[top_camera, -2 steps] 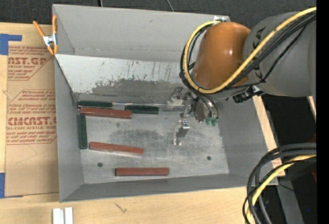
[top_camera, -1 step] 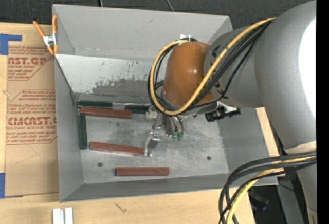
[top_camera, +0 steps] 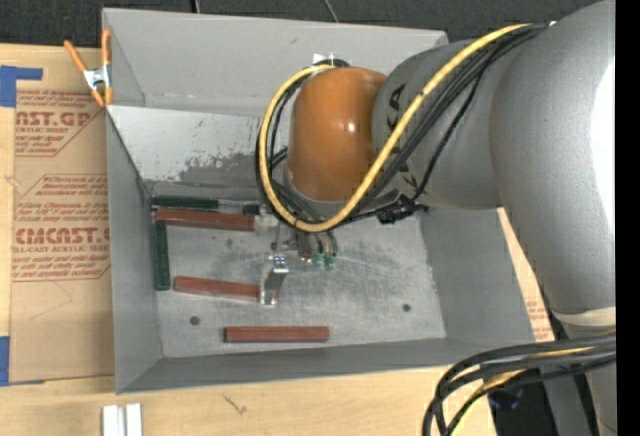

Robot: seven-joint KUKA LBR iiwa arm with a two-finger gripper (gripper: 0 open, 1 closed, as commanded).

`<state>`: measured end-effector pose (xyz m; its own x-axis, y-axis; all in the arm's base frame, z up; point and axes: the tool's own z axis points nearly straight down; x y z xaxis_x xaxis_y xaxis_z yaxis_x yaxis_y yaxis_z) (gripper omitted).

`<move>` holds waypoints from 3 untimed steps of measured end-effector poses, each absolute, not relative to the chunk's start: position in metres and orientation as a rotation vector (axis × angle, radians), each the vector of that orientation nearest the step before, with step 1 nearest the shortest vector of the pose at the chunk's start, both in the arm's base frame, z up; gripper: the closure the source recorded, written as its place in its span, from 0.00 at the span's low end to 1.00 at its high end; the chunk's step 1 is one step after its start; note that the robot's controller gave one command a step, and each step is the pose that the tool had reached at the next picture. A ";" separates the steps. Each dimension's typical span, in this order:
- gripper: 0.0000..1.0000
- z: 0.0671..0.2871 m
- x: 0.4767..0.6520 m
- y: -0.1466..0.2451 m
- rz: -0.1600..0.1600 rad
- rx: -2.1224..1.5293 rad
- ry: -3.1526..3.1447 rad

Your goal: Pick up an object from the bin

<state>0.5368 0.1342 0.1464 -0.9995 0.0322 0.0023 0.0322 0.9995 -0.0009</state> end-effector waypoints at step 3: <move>1.00 0.076 0.523 0.150 -0.010 -0.242 -3.148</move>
Offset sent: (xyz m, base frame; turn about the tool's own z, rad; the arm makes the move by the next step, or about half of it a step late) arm -0.0183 0.0229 -0.0764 0.1158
